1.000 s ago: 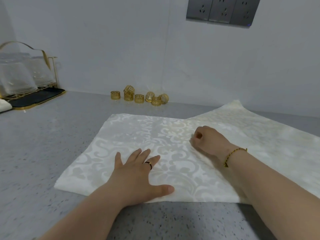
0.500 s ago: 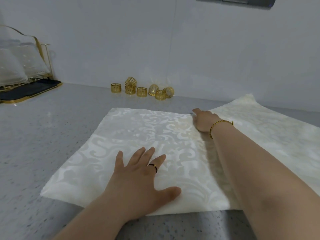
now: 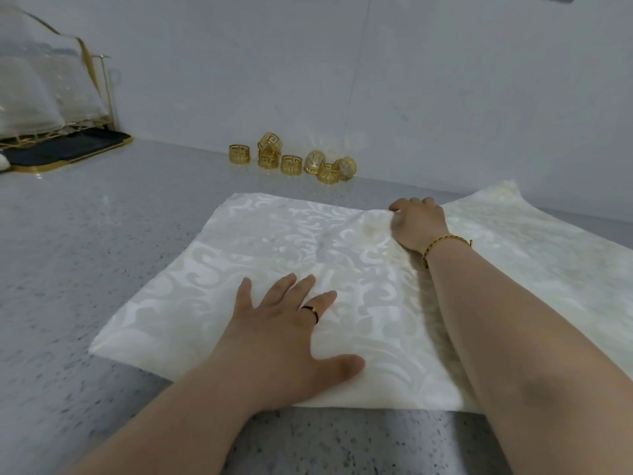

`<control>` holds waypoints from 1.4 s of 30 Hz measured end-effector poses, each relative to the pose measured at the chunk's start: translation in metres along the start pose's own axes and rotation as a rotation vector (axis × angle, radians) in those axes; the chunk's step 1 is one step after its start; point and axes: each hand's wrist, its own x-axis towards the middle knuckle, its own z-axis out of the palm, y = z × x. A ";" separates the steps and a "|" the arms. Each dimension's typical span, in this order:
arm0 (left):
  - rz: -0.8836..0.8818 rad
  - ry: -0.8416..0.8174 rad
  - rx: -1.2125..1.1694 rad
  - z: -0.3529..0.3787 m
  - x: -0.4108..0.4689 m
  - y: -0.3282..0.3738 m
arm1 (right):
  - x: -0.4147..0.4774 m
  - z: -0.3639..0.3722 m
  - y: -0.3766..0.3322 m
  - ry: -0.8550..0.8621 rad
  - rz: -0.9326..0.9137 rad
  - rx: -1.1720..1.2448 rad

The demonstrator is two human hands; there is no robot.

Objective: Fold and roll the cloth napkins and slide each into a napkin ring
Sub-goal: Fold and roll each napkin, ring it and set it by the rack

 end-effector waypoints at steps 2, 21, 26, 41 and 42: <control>0.006 0.008 0.010 0.001 0.001 -0.001 | -0.003 -0.005 0.001 0.031 -0.026 -0.040; 0.074 0.801 -0.063 -0.002 -0.005 -0.001 | -0.160 -0.094 0.000 0.100 -0.420 0.114; 0.049 0.822 0.120 0.002 -0.001 -0.003 | -0.191 -0.072 0.003 0.128 -0.457 0.273; -0.020 0.742 0.233 0.002 -0.009 -0.001 | -0.205 -0.074 0.024 0.007 -0.202 0.869; -0.013 0.731 0.255 0.001 -0.012 0.004 | -0.204 -0.075 0.024 0.014 -0.180 0.922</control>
